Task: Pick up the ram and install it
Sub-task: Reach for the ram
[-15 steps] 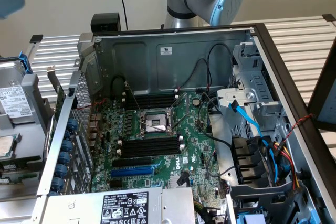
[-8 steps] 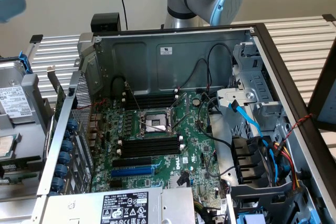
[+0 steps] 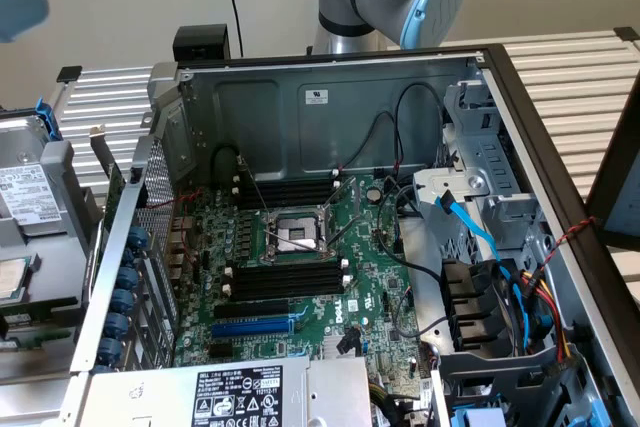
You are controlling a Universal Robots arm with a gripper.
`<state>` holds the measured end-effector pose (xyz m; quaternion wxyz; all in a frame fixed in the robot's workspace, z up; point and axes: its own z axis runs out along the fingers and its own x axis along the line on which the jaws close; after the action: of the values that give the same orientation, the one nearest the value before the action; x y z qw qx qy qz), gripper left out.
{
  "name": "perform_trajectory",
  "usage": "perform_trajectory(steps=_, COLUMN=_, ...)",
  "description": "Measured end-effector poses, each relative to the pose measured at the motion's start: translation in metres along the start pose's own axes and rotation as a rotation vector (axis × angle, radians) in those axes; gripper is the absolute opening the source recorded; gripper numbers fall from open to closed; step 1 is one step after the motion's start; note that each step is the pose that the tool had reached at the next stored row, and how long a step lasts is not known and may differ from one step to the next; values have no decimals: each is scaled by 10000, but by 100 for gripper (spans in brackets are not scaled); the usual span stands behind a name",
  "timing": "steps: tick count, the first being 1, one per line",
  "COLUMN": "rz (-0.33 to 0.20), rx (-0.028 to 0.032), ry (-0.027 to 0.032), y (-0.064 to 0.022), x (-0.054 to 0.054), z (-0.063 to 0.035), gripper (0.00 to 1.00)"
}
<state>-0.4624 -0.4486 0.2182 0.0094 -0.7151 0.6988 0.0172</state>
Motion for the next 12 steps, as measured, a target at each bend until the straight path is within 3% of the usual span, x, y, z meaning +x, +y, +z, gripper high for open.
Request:
perform_trajectory(steps=10, rz=0, rx=37, ry=10, y=4, x=-2, z=-12, gripper=12)
perform_trajectory(steps=12, rz=-1, rx=121, ry=70, y=6, x=-2, z=-12, gripper=12)
